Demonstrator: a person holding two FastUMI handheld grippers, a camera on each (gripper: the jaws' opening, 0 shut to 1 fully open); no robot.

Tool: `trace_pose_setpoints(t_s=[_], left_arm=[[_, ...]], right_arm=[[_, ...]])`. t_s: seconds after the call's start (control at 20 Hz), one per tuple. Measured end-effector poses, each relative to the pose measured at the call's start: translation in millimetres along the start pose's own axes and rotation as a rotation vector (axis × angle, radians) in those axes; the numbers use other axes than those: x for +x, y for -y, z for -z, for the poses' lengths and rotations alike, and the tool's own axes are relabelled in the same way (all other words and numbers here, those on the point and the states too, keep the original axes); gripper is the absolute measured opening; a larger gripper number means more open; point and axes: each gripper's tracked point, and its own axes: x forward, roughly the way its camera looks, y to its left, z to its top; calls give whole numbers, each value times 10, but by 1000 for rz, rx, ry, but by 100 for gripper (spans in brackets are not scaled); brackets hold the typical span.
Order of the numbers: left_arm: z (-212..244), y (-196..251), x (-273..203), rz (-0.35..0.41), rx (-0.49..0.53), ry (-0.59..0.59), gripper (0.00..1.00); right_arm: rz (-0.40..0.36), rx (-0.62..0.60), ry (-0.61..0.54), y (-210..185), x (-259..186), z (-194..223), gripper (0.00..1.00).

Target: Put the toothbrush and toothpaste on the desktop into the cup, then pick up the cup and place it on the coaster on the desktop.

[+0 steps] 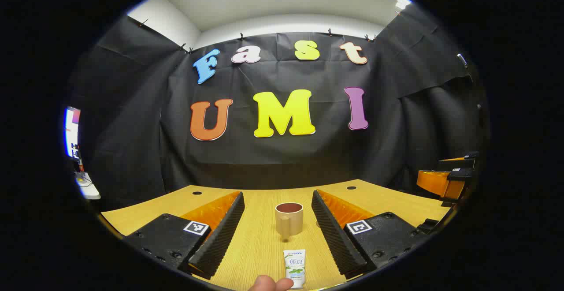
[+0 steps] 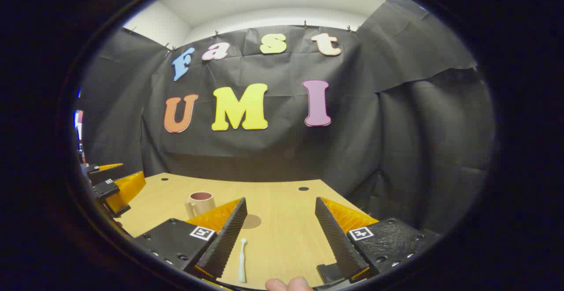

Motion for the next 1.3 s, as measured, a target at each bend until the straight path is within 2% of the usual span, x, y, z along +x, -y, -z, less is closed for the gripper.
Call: trace_pose_setpoints(t_s=[0.35, 0.4, 0.45, 0.85, 1.1, 1.3], left_arm=[[34, 49, 46, 30, 11, -17, 97], [33, 42, 43, 30, 16, -18, 89], [47, 43, 43, 32, 16, -20, 98], [130, 44, 3, 41, -12, -15, 98], [335, 66, 23, 60, -22, -113, 98], [824, 181, -6, 98, -22, -291, 98]], right_arm=[[-1, -12, -13, 20, -2, 50, 94], [2, -20, -17, 22, 7, 67, 95], [3, -22, -18, 18, 8, 70, 95], [-24, -23, -24, -89, 11, 139, 94], [-29, -22, -47, -69, 14, 242, 95], [-5, -51, -66, 30, 11, 355, 95]])
